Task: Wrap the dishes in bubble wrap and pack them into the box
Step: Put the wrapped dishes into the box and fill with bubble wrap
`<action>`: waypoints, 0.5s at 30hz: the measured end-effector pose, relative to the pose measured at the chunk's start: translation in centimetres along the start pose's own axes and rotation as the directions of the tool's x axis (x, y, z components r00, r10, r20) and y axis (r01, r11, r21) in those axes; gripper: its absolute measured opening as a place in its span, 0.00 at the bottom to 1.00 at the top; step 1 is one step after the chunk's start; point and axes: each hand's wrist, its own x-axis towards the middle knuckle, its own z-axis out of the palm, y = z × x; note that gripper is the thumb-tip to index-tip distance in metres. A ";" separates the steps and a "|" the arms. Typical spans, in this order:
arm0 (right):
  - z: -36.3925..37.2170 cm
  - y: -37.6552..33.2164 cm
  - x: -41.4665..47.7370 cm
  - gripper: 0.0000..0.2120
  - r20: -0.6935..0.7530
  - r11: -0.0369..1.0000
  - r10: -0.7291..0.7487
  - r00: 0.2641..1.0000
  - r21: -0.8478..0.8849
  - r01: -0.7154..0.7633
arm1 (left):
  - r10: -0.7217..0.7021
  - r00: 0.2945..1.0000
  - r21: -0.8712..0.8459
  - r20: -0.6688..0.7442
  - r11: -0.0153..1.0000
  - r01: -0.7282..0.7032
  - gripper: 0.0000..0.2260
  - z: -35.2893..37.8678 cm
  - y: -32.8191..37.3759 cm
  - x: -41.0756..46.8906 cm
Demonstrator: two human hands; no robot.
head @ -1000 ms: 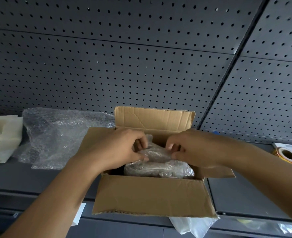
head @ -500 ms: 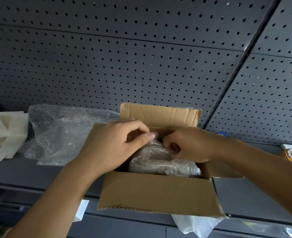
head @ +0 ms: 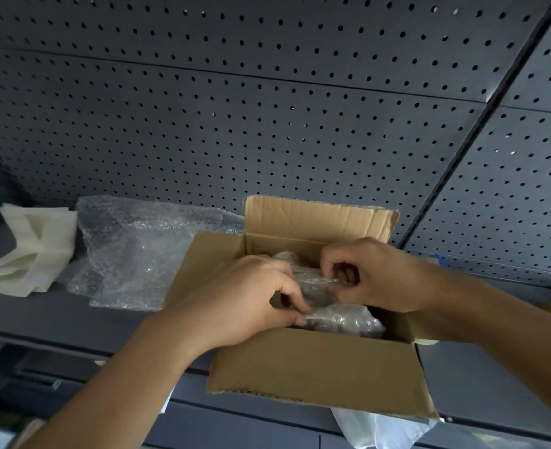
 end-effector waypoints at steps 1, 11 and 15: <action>0.2 0.1 0.0 0.09 0.013 1.000 0.022 1.000 0.002 -0.022 | -0.010 1.000 0.015 0.006 1.000 0.010 0.08 0.0 0.0 0.2; -1.8 0.0 -0.7 0.10 0.016 0.994 0.091 0.996 0.064 -0.092 | -0.008 0.943 -0.020 -0.333 1.000 0.001 0.04 -0.4 0.1 -0.7; -2.1 0.1 -1.2 0.07 -0.062 0.994 0.067 0.996 0.095 -0.061 | -0.073 0.861 -0.089 -0.504 0.995 0.032 0.03 -0.4 -1.3 -1.3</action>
